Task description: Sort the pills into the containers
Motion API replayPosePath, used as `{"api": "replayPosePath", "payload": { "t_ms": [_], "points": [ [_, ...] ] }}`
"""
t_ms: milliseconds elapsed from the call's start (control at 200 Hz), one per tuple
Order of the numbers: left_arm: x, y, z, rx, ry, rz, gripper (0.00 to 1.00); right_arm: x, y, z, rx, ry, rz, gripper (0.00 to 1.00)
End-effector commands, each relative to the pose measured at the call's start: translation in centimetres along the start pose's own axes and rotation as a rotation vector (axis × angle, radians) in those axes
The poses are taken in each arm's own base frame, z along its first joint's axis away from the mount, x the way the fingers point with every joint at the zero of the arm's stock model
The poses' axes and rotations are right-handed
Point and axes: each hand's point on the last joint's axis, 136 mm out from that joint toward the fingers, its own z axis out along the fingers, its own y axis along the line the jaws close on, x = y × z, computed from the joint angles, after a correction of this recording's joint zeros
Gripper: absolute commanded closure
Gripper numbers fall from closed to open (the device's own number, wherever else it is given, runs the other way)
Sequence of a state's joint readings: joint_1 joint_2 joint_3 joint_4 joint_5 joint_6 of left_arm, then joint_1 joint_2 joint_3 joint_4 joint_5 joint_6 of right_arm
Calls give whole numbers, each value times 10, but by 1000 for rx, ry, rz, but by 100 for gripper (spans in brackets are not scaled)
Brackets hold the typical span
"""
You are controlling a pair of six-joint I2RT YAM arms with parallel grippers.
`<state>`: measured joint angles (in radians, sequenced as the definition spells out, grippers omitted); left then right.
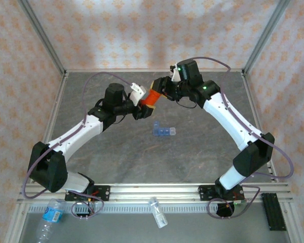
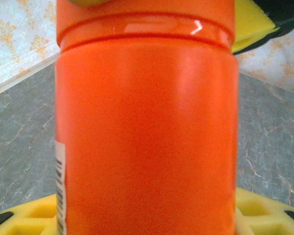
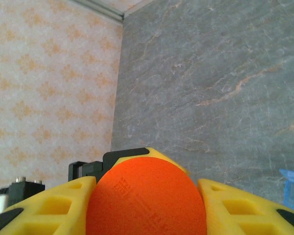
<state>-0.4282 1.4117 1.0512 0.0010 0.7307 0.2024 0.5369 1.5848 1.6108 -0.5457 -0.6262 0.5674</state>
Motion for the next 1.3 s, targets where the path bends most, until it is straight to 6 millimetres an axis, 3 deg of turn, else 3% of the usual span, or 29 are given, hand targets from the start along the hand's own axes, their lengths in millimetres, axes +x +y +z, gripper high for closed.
{"api": "replayPosePath", "payload": {
  "t_ms": [0,90,240,335,425,500,621,686,1006,1291],
  "points": [
    [-27,-12,-7,52,-65,33,100,6,18,0,-169,18,-315,58],
    [-27,-15,-8,65,-64,27,100,9,22,-6,-265,28,-427,57],
    [-25,-16,-11,63,-56,31,100,3,25,-14,-318,42,-407,52],
    [-25,-15,-10,55,-56,35,100,-6,25,-21,-267,9,-344,26],
    [-25,-12,-10,41,-57,33,100,-19,24,-35,-208,-37,-221,15],
    [-25,-10,-9,35,-56,40,100,-26,21,-42,-158,-62,-105,15],
    [-25,-9,-7,35,-46,46,100,-31,-7,-45,-5,-110,109,15],
    [-23,-8,-5,34,-39,44,100,-30,-12,-44,23,-133,161,15],
    [-21,-6,-1,41,-32,35,100,-16,4,-26,85,-110,109,15],
    [-19,-6,1,42,-33,29,100,-7,2,-12,92,-72,100,22]
  ]
}}
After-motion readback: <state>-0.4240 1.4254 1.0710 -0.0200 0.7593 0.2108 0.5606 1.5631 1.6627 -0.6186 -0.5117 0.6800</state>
